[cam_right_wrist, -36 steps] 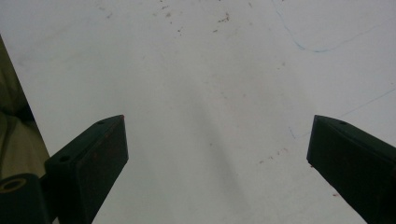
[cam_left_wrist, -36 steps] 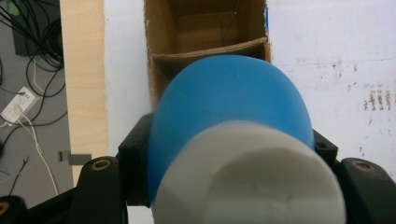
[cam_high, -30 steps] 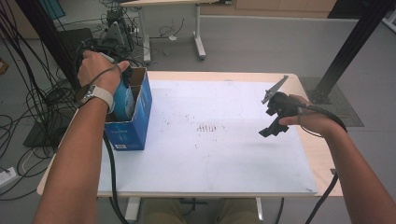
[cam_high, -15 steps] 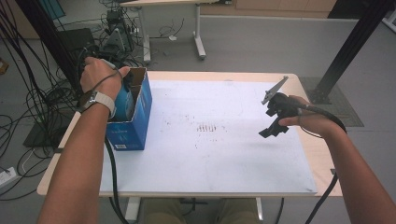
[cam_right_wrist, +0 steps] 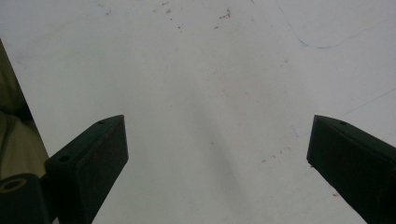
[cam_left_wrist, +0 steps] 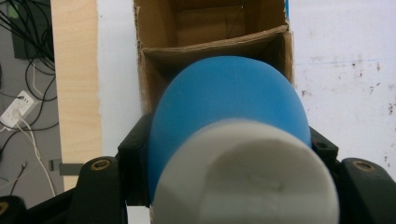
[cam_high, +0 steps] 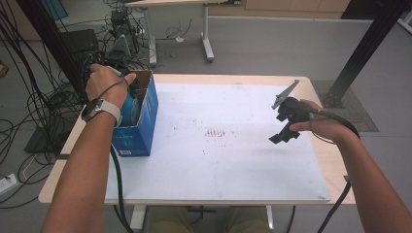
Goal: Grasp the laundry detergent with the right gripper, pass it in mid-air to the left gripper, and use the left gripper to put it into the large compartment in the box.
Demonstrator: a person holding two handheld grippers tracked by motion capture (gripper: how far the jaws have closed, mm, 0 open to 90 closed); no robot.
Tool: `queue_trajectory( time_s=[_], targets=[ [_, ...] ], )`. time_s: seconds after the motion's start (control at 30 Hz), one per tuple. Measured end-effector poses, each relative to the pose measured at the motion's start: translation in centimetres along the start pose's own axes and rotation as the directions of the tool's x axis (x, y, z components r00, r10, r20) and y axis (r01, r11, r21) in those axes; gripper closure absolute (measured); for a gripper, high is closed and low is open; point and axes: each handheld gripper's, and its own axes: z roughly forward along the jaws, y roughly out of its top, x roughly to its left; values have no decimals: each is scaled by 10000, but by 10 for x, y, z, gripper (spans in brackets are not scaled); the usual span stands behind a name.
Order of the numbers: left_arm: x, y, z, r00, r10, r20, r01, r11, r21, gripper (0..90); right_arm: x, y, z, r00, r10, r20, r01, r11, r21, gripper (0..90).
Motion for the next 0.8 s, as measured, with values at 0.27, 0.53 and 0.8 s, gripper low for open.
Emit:
queue_trajectory(
  time_s=[0.27, 0.53, 0.8],
  targets=[
    [-1, -2, 8, 10000, -38, 78, 38, 10000, 24, 373, -1, -1, 0, 10000, -9, 13, 9, 10000, 8, 51],
    [-1, -4, 15, 9999, -45, 95, 44, 10000, 54, 373, 0, -2, 1, 10000, 13, -29, -13, 10000, -4, 52],
    [-2, -5, 22, 9999, -21, 109, 20, 10000, 95, 372, -1, -2, 1, 10000, 22, -42, -22, 10000, -14, 52]
  ],
)
